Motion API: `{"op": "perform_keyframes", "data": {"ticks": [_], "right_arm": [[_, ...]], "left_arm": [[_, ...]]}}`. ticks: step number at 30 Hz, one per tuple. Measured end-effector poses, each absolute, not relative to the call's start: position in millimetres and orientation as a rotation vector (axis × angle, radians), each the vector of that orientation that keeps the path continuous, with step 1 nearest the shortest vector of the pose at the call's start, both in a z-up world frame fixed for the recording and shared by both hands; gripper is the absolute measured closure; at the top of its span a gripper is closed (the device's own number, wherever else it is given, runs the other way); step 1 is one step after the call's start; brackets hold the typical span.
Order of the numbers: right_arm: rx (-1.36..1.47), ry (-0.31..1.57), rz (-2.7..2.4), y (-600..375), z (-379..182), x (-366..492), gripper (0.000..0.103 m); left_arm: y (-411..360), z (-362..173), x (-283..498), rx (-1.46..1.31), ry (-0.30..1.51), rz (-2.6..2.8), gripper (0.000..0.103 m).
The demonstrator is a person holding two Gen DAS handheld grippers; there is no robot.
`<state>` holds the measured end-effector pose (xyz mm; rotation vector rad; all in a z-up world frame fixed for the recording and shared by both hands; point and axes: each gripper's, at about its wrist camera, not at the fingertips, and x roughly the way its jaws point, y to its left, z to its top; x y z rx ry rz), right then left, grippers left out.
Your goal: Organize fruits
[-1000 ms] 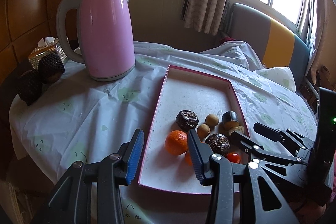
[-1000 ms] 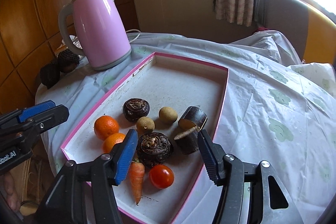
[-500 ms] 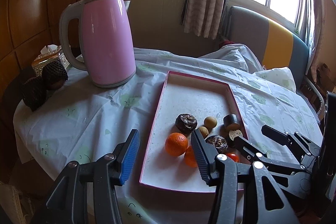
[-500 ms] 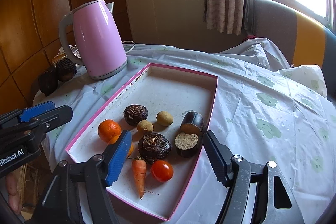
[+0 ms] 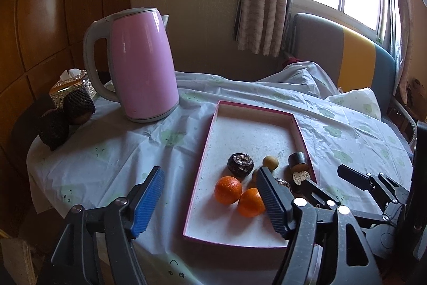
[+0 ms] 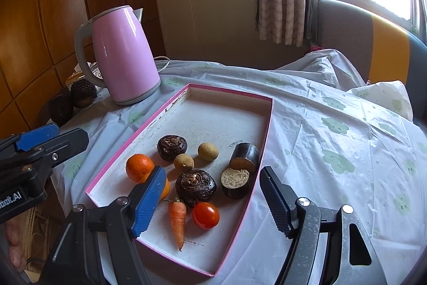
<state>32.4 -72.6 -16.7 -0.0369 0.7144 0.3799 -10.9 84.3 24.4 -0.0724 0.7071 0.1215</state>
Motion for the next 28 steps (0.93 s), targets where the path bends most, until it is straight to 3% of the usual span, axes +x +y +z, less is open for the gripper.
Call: {"op": "perform_keyframes", "data": {"ticks": [20,23,28], "right_arm": [[-0.046,0.701,0.37,-76,-17,24,0.027],[-0.047,0.703,0.366,-77,-18,24,0.026],[-0.035,0.706,0.352,-85,-18,25,0.026]], "left_arm": [[77,23,-15,-0.041,0.694,0.17,0.028],[77,24,-16,-0.04,0.671,0.169,0.035],[79,25,-14,-0.049,0.672,0.17,0.036]]}}
